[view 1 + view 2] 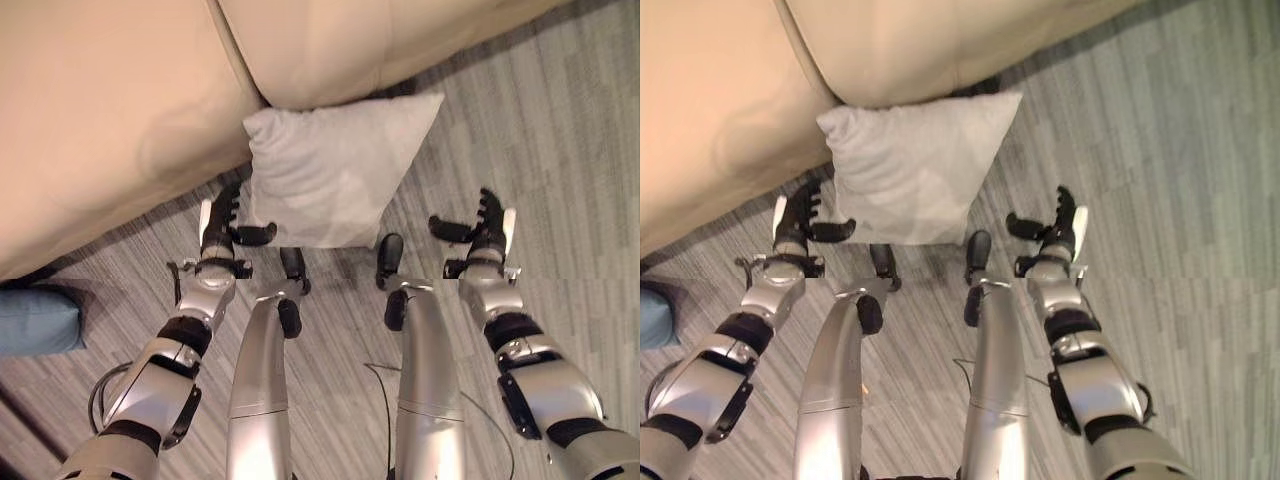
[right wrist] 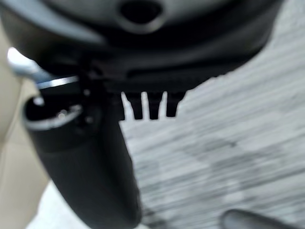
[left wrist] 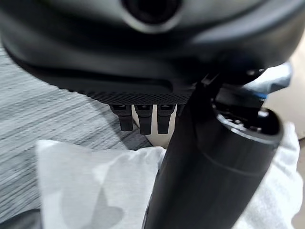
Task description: Pick up all the scattered cushions and arrange them neatly on the sofa.
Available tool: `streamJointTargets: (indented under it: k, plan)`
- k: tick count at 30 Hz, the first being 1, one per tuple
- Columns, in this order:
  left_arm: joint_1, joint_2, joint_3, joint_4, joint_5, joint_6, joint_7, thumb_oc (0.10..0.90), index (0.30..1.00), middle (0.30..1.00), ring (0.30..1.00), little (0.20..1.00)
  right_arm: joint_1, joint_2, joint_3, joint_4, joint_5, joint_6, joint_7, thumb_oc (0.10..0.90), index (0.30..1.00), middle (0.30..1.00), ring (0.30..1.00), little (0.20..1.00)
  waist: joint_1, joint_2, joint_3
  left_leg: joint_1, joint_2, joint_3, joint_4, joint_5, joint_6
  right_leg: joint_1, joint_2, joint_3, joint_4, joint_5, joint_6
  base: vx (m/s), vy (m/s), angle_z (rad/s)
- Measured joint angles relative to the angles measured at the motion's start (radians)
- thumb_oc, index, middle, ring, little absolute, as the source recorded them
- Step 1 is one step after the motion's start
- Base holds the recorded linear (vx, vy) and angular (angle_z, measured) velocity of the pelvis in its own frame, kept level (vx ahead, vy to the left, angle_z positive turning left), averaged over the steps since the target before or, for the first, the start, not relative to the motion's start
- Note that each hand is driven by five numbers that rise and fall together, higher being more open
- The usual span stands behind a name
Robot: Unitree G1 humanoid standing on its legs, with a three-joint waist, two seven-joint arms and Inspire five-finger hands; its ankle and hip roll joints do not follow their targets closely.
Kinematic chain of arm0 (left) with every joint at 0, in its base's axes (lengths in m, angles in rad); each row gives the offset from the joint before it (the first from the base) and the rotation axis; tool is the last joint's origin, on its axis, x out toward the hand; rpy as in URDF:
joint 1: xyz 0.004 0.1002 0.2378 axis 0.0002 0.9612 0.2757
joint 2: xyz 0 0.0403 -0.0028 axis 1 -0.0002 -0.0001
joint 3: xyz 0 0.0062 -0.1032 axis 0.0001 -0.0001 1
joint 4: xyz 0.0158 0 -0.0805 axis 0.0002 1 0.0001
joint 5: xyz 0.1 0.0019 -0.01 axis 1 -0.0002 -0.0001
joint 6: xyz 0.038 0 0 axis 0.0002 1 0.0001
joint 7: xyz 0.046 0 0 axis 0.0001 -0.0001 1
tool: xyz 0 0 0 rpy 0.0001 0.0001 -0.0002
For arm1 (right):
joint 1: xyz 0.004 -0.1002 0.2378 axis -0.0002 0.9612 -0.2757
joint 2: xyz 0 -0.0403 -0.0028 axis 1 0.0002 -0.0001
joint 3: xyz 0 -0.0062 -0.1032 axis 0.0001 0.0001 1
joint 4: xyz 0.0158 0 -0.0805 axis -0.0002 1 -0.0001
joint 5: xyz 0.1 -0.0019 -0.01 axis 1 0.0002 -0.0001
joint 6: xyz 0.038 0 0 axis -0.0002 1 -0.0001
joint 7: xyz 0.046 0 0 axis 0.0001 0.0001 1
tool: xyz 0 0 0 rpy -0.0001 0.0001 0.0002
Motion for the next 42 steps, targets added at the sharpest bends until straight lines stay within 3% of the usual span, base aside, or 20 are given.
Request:
streamJointTargets:
  k: [4,14,15,16,17,18,19,25,30,34,36,37,41,42]
  plan:
    - [-0.027,0.008,-0.056,-0.044,0.002,0.002,0.007,0.8,0.9,0.9,0.9,0.9,-0.048,-0.007,0.055,-0.003,0.011,-0.007,0.0,0.8,0.9,0.9,0.9,0.9,0.009,0.004,0.003,-0.043,0.001,-0.001,0.046,-0.019,-0.002,-0.048,-0.003,0.01,0.056,-0.021,-0.001,0.07,-0.025,0.01]
    - [-0.182,0.021,-0.153,-0.072,0.0,0.01,0.066,0.8,0.9,0.9,0.9,0.9,-0.266,-0.016,0.216,0.018,0.076,0.0,0.003,0.8,0.9,0.9,0.9,0.9,0.039,0.006,0.003,-0.266,0.016,-0.028,0.264,-0.078,0.003,-0.264,-0.016,0.016,0.264,-0.075,-0.033,0.06,-0.02,0.04]
    - [-0.198,0.024,-0.163,-0.087,-0.001,0.01,0.081,0.8,0.9,0.9,0.9,0.9,-0.311,0.007,0.225,0.034,0.091,0.01,-0.012,0.744,0.815,0.815,0.815,0.815,0.05,0.006,0.003,-0.293,0.016,-0.028,0.284,-0.081,0.006,-0.297,-0.02,0.021,0.289,-0.076,-0.034,0.07,-0.023,0.03]
    - [-0.204,0.026,-0.172,-0.088,-0.009,0.01,0.093,0.8,0.9,0.9,0.9,0.9,-0.324,0.013,0.24,0.039,0.098,0.012,-0.02,0.558,0.538,0.538,0.538,0.538,0.051,0.006,0.003,-0.303,0.017,-0.029,0.304,-0.084,0.008,-0.305,-0.019,0.023,0.302,-0.08,-0.034,0.04,-0.019,0.04]
    - [-0.209,0.026,-0.179,-0.087,-0.011,0.01,0.1,0.8,0.9,0.9,0.9,0.9,-0.327,0.016,0.248,0.039,0.101,0.012,-0.021,0.558,0.538,0.538,0.538,0.538,0.052,0.006,0.005,-0.309,0.017,-0.034,0.317,-0.091,0.009,-0.309,-0.019,0.023,0.316,-0.087,-0.035,0.0,0.0,0.0]
    - [-0.21,0.025,-0.185,-0.088,-0.021,0.01,0.107,0.51,0.465,0.465,0.465,0.465,-0.326,0.015,0.256,0.038,0.108,0.012,-0.023,0.4,0.3,0.3,0.3,0.3,0.051,0.006,0.007,-0.31,0.019,-0.034,0.329,-0.096,0.009,-0.309,-0.019,0.024,0.327,-0.09,-0.036,0.02,-0.036,0.0]
    - [-0.207,0.025,-0.186,-0.089,-0.028,0.01,0.107,0.4,0.3,0.3,0.3,0.3,-0.323,0.01,0.256,0.038,0.111,0.012,-0.023,0.4,0.3,0.3,0.3,0.3,0.051,0.006,0.007,-0.31,0.019,-0.036,0.332,-0.097,0.01,-0.308,-0.02,0.024,0.328,-0.093,-0.03,0.03,-0.045,-0.01]
    - [-0.184,0.011,-0.16,-0.132,-0.056,0.03,0.158,0.4,0.3,0.3,0.3,0.3,-0.297,0.008,0.259,-0.014,0.13,0.009,-0.038,0.4,0.3,0.3,0.3,0.3,0.032,0.003,0.008,-0.302,0.019,-0.041,0.346,-0.102,0.012,-0.294,-0.015,0.025,0.337,-0.094,-0.028,0.02,-0.031,-0.01]
    - [-0.17,0.02,-0.134,-0.141,-0.06,0.044,0.149,0.4,0.3,0.3,0.3,0.3,-0.233,0.019,0.222,-0.101,0.128,-0.001,-0.026,0.4,0.3,0.3,0.3,0.3,0.017,-0.004,0.011,-0.247,0.016,-0.038,0.264,-0.084,0.005,-0.235,-0.004,0.017,0.247,-0.059,-0.022,-0.01,-0.003,-0.07]
    - [-0.086,0.003,-0.107,-0.159,-0.064,0.072,0.124,0.4,0.3,0.3,0.3,0.3,-0.125,0.043,0.211,-0.13,0.115,-0.008,-0.017,0.4,0.3,0.3,0.3,0.3,-0.012,-0.02,0.01,-0.054,0.01,-0.029,0.089,-0.036,-0.008,-0.037,0.0,-0.005,0.07,-0.017,-0.012,-0.1,-0.033,-0.07]
    - [0.051,-0.009,-0.093,-0.263,-0.058,0.069,0.114,0.4,0.3,0.3,0.3,0.3,0.022,0.057,0.161,-0.218,0.072,-0.029,-0.015,0.4,0.3,0.3,0.3,0.3,-0.023,-0.034,-0.067,0.018,-0.01,-0.029,-0.028,-0.01,-0.014,0.031,-0.001,-0.014,-0.028,-0.007,0.009,-0.1,-0.04,0.04]
    - [0.155,-0.023,-0.091,-0.325,-0.038,0.055,0.1,0.4,0.3,0.3,0.3,0.3,0.137,0.054,0.143,-0.268,0.035,-0.045,-0.014,0.4,0.3,0.3,0.3,0.3,-0.019,-0.051,-0.145,0.042,-0.017,-0.035,-0.071,0.002,-0.021,0.054,0.001,-0.022,-0.064,0.0,0.011,-0.1,-0.038,0.08]
    - [0.234,-0.04,-0.068,-0.355,-0.019,0.049,0.079,0.4,0.3,0.3,0.3,0.3,0.232,0.03,0.117,-0.361,-0.056,-0.048,0.001,0.4,0.3,0.3,0.3,0.3,-0.017,-0.055,-0.143,0.138,-0.02,-0.056,-0.119,0.008,-0.029,0.162,0.003,-0.047,-0.112,0.002,0.009,-0.07,-0.066,0.0]
    - [0.266,-0.051,-0.027,-0.393,-0.014,0.049,0.062,0.4,0.3,0.3,0.3,0.3,0.267,0.029,0.097,-0.431,-0.092,-0.046,0.017,0.4,0.3,0.3,0.3,0.3,-0.012,-0.061,-0.129,0.204,-0.03,-0.054,-0.184,0.03,-0.037,0.218,0.002,-0.049,-0.159,0.016,0.009,-0.02,-0.075,0.01]
